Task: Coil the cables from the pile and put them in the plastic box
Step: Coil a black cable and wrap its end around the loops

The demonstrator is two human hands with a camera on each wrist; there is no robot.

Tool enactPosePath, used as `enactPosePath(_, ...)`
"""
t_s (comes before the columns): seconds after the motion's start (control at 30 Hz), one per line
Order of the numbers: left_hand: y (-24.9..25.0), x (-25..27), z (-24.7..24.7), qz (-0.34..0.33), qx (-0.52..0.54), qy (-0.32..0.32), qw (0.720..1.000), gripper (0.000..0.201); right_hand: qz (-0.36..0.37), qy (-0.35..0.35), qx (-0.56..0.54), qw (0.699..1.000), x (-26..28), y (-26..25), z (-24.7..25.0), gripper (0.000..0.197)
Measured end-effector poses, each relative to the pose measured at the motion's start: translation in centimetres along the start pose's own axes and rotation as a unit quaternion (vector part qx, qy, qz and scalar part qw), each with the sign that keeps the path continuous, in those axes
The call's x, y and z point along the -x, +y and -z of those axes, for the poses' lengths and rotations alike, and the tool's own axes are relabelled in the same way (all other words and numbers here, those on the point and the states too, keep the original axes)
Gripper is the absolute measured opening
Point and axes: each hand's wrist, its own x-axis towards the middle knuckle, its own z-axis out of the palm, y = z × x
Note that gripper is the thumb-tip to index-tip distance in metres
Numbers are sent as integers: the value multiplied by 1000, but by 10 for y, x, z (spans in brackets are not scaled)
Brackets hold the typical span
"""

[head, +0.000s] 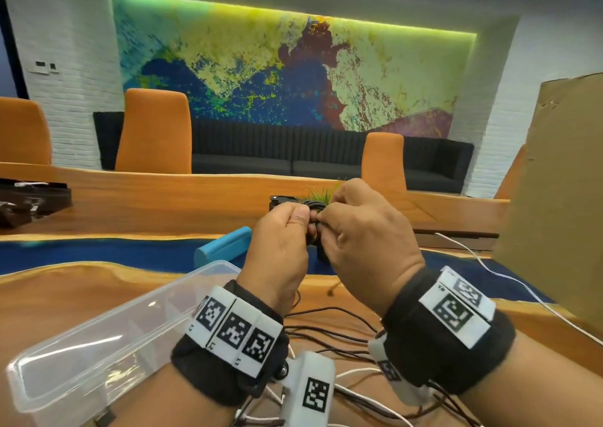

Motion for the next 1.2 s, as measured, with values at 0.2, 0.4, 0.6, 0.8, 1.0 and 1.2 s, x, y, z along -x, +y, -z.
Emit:
enactPosePath(0.2,1,-2,13,-167,-195,-27,966,22,-209,-114,-312,920,-10,4,13,16)
enactPosePath(0.4,2,-5,23,-240,-320,-103,911,27,-395,-246,-539,702,-17,26,41,23)
enactPosePath(0.6,7,-11,35,-165,-475,-165,849,23,-363,-210,-508,752,-26,68,59,19)
enactPosePath(0.8,13,-7,31,24,-54,-158,986,29,-240,-216,-215,922,-9,73,41,12)
enactPosePath(1.0,12,1,17,22,-42,-183,982,28,-354,-34,-439,825,-3,54,17,14)
enactPosePath(1.2,11,-7,29,40,16,-182,982,27,-338,-49,-515,786,-8,56,26,17)
